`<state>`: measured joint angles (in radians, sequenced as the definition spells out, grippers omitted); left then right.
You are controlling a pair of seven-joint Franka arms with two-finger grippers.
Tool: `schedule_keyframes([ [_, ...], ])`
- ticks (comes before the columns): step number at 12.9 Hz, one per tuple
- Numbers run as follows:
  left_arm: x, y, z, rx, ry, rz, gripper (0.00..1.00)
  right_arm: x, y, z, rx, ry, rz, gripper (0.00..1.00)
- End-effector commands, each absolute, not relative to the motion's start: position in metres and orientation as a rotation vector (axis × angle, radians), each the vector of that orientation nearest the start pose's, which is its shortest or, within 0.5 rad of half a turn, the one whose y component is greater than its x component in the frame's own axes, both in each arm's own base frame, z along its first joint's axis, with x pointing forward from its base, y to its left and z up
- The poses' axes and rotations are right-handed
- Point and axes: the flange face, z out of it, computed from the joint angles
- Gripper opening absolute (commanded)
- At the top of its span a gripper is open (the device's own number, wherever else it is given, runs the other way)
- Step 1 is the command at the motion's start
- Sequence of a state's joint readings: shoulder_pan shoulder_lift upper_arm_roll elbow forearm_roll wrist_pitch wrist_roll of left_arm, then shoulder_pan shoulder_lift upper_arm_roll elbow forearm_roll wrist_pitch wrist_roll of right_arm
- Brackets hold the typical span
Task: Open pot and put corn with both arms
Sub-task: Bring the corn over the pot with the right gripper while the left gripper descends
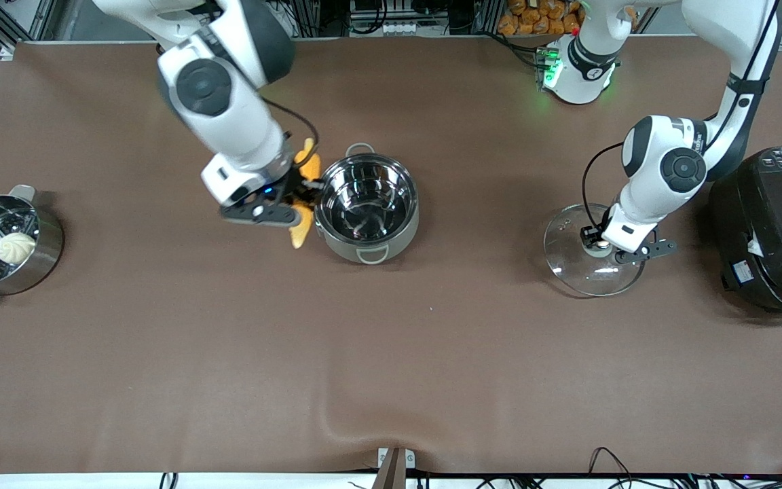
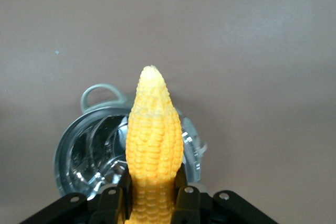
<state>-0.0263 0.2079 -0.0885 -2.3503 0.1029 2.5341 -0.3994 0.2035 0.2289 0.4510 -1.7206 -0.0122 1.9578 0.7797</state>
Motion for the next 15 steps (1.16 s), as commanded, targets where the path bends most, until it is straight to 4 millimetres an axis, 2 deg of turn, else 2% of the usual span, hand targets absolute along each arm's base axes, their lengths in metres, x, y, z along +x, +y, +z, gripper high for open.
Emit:
schedule_keyframes([
  [1,0.501,-0.059,0.232,-3.088,-0.282,-0.01,0.0,0.485,0.41,0.439,-3.064,0.238,-0.02,0.18],
  [3,0.498,-0.06,0.219,-3.092,-0.279,0.006,0.0,0.473,0.427,0.411,-3.072,0.24,-0.065,0.18],
  [5,0.498,-0.06,0.217,-3.092,-0.281,0.011,0.0,0.463,0.443,0.383,-3.081,0.262,-0.126,0.18],
  [6,0.499,-0.06,0.214,-3.093,-0.283,0.018,0.19,0.458,0.45,0.369,-3.078,0.275,-0.159,0.18],
  [7,0.501,-0.059,0.215,-3.093,-0.286,0.014,0.64,0.457,0.45,0.362,-3.077,0.284,-0.169,0.18],
  [8,0.502,-0.058,0.218,-3.094,-0.289,0.004,1.0,0.456,0.449,0.359,-3.083,0.281,-0.166,0.18],
  [9,0.507,-0.058,0.228,-3.096,-0.299,-0.028,1.0,0.453,0.452,0.354,-3.087,0.276,-0.155,0.18],
  [11,0.529,-0.051,0.261,-3.093,-0.333,-0.101,1.0,0.448,0.46,0.343,-3.088,0.294,-0.173,0.19],
  [12,0.541,-0.049,0.287,-3.086,-0.341,-0.124,1.0,0.444,0.466,0.337,-3.085,0.304,-0.183,0.19],
  [13,0.553,-0.049,0.319,-3.077,-0.347,-0.143,1.0,0.437,0.474,0.329,-3.09,0.288,-0.18,0.19],
  [15,0.576,-0.049,0.39,-3.06,-0.358,-0.171,1.0,0.434,0.476,0.327,-3.093,0.281,-0.173,0.19],
])
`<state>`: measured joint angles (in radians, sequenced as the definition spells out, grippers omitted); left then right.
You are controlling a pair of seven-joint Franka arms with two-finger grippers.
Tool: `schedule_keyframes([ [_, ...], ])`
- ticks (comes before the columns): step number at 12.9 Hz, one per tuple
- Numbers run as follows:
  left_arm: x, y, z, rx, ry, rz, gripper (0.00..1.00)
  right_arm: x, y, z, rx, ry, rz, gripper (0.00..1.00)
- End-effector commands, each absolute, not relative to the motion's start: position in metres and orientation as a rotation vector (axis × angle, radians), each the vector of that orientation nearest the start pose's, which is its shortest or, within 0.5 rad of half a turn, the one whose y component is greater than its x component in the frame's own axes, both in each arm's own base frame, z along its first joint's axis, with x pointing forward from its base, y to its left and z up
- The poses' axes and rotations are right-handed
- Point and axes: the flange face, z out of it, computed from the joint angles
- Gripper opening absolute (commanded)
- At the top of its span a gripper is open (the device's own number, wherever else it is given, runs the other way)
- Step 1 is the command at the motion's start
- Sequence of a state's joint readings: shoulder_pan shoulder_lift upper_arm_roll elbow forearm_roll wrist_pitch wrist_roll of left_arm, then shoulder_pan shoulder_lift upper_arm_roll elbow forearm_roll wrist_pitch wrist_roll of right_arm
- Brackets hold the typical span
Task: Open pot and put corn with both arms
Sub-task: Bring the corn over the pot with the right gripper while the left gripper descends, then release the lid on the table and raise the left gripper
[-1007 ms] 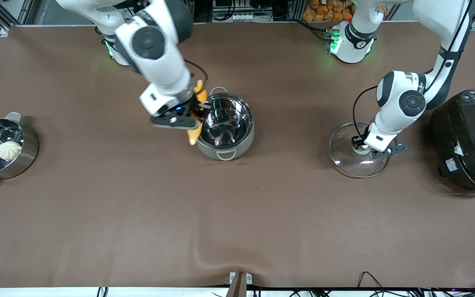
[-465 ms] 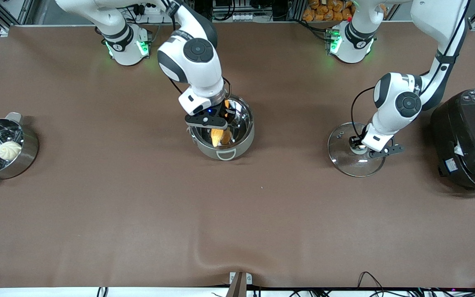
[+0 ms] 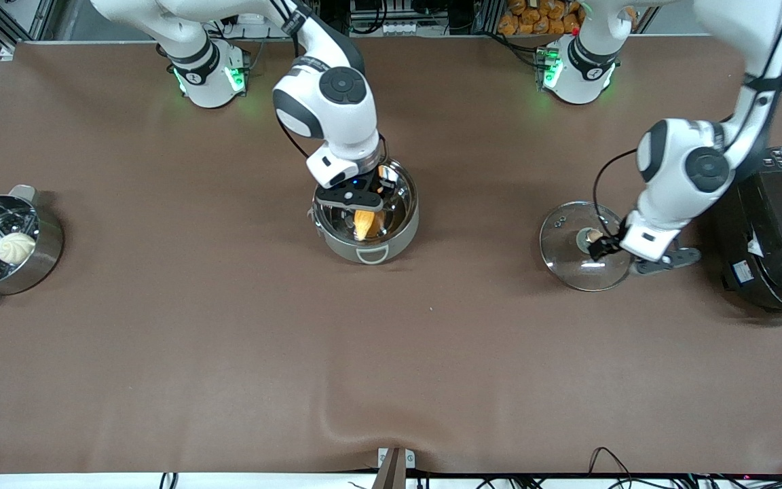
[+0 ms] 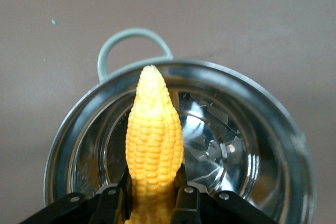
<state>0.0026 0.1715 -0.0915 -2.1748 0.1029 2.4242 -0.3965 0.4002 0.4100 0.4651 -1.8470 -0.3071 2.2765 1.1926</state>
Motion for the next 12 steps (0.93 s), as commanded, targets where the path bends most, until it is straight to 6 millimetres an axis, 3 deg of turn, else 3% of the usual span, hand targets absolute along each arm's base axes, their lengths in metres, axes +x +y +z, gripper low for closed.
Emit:
schedule_keyframes([
  [1,0.584,-0.052,0.42,-3.051,-0.363,-0.149,1.0,0.434,0.476,0.326,-3.095,0.281,-0.172,0.19],
  [3,0.592,-0.057,0.482,-3.042,-0.358,-0.121,1.0,0.433,0.476,0.323,-3.099,0.28,-0.166,0.25],
  [4,0.593,-0.057,0.506,-3.048,-0.363,-0.128,1.0,0.432,0.474,0.321,-3.102,0.281,-0.163,0.42],
  [5,0.593,-0.058,0.525,-3.051,-0.354,-0.129,1.0,0.432,0.474,0.321,-3.1,0.28,-0.164,0.8],
  [6,0.592,-0.059,0.543,-3.057,-0.341,-0.112,1.0,0.433,0.474,0.321,-3.1,0.28,-0.164,0.87],
  [7,0.588,-0.062,0.557,-3.078,-0.338,-0.079,1.0,0.433,0.474,0.32,-3.102,0.281,-0.164,1.0],
  [8,0.584,-0.064,0.574,-3.095,-0.343,-0.08,1.0,0.434,0.473,0.32,-3.102,0.281,-0.164,1.0],
  [12,0.567,-0.067,0.592,-3.097,-0.231,-0.027,1.0,0.446,0.464,0.33,-3.093,0.295,-0.184,1.0],
])
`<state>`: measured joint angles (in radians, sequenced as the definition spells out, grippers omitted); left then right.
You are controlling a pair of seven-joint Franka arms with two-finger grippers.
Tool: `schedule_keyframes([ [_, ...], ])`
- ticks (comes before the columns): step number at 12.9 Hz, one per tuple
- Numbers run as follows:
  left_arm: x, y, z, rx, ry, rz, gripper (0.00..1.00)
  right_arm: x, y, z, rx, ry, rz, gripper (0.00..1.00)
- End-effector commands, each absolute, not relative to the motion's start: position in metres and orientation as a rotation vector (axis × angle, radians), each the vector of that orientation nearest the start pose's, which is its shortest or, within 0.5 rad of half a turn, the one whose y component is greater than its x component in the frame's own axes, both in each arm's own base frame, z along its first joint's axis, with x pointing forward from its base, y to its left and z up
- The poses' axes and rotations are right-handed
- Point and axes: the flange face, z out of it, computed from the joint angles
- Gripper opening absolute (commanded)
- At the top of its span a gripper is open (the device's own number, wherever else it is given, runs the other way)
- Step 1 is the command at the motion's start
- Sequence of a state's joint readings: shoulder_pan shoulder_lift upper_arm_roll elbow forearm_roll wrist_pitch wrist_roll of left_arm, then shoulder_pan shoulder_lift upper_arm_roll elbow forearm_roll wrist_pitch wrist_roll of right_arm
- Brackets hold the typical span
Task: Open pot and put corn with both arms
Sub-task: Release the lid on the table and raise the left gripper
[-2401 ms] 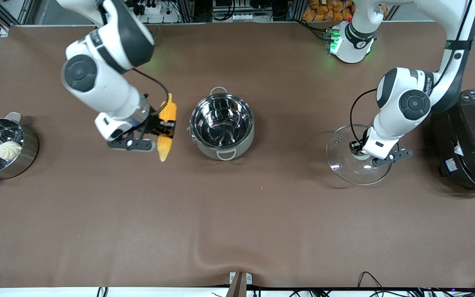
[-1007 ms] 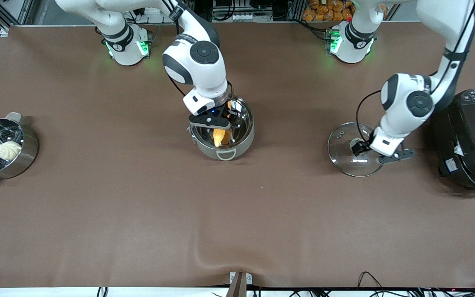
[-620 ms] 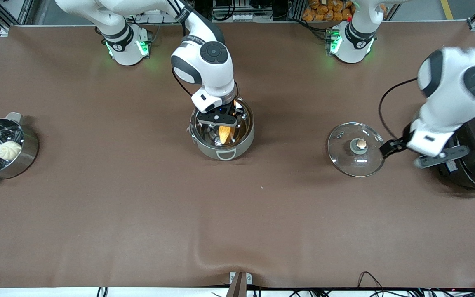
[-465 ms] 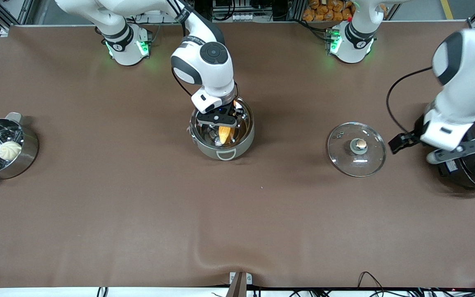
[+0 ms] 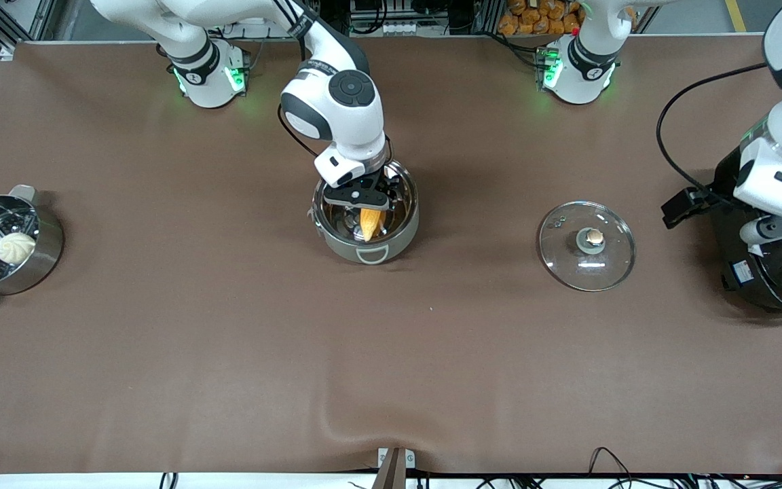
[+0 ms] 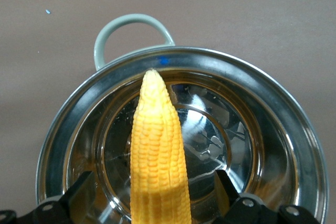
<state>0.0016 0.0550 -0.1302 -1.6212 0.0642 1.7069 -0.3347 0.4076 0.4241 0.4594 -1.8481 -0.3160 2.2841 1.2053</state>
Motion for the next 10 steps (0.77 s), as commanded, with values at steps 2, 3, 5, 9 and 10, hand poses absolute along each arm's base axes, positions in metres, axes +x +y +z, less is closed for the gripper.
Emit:
schedule_keyframes([
  [2,0.559,-0.067,0.595,-3.114,-0.106,0.032,1.0,0.472,0.435,0.368,-3.06,0.346,-0.245,1.0],
  [3,0.557,-0.065,0.593,-3.132,-0.084,0.071,1.0,0.482,0.418,0.394,-3.033,0.392,-0.258,1.0],
  [5,0.551,-0.064,0.601,-3.142,-0.09,0.066,1.0,0.502,0.378,0.441,-3.004,0.484,-0.244,1.0],
  [9,0.548,-0.056,0.604,-3.15,-0.066,0.063,1.0,0.546,0.259,0.501,-3.08,0.305,-0.24,1.0],
  [10,0.548,-0.055,0.605,-3.15,-0.064,0.06,1.0,0.556,0.226,0.509,-3.11,0.285,-0.237,1.0],
])
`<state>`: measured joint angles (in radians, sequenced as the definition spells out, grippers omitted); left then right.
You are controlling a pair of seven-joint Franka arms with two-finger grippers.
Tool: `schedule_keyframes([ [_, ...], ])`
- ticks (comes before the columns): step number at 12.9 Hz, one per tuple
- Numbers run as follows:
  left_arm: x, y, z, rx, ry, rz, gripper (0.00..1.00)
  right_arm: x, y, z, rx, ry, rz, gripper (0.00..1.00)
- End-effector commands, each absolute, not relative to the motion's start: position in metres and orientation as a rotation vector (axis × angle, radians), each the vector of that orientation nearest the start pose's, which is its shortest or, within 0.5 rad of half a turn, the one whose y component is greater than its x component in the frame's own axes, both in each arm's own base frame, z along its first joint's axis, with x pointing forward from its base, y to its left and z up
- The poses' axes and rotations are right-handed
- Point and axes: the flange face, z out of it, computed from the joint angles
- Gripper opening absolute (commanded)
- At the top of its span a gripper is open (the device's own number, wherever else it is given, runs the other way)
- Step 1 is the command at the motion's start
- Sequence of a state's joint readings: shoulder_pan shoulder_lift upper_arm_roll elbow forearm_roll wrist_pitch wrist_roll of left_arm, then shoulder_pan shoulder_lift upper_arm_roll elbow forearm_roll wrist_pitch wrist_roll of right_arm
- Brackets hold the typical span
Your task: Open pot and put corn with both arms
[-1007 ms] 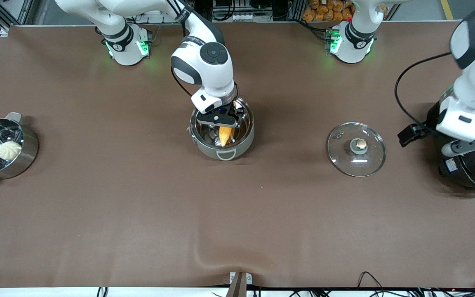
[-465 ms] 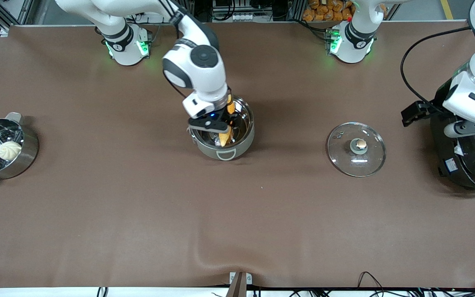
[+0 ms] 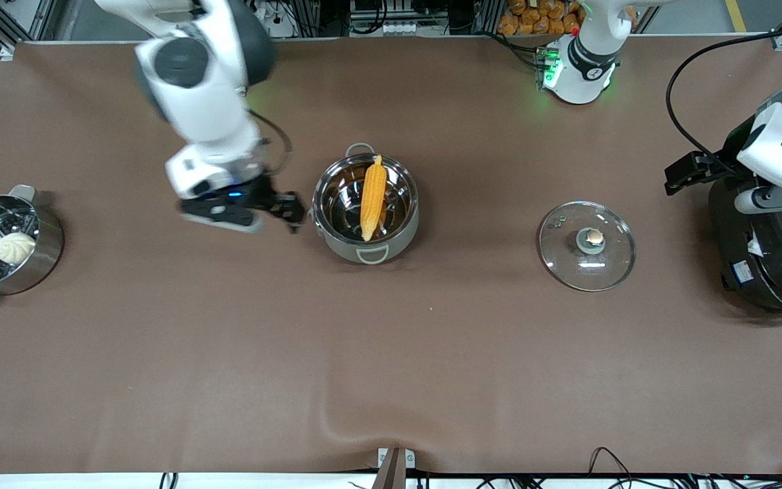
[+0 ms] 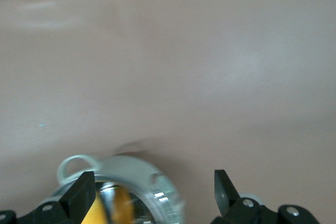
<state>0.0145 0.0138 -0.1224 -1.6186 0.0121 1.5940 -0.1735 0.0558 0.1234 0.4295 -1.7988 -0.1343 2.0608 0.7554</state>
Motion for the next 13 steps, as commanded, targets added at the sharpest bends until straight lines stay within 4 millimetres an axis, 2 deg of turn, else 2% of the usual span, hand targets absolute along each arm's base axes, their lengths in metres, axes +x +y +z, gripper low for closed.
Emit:
schedule_keyframes([
  [1,0.548,-0.054,0.604,-3.15,-0.064,0.063,1.0,0.562,0.201,0.516,-3.13,0.243,-0.241,1.0],
  [3,0.548,-0.055,0.605,-3.15,-0.061,0.068,1.0,0.569,0.155,0.526,-3.126,0.193,-0.206,1.0],
  [4,0.548,-0.055,0.605,-3.15,-0.061,0.068,1.0,0.573,0.124,0.532,-3.082,0.224,-0.173,1.0],
  [5,0.549,-0.055,0.606,-3.149,-0.058,0.065,1.0,0.576,0.091,0.542,-3.056,0.215,-0.161,1.0],
  [7,0.549,-0.055,0.606,-3.149,-0.049,0.06,1.0,0.579,0.048,0.569,-3.071,0.108,-0.134,1.0],
  [8,0.549,-0.055,0.606,-3.149,-0.049,0.062,1.0,0.578,0.033,0.577,-3.073,0.11,-0.125,1.0],
  [10,0.55,-0.055,0.604,-3.15,-0.049,0.062,1.0,0.578,0.016,0.582,-3.074,0.144,-0.115,1.0],
  [13,0.551,-0.055,0.604,-3.15,-0.046,0.06,1.0,0.577,-0.012,0.58,-3.082,0.112,-0.102,1.0],
])
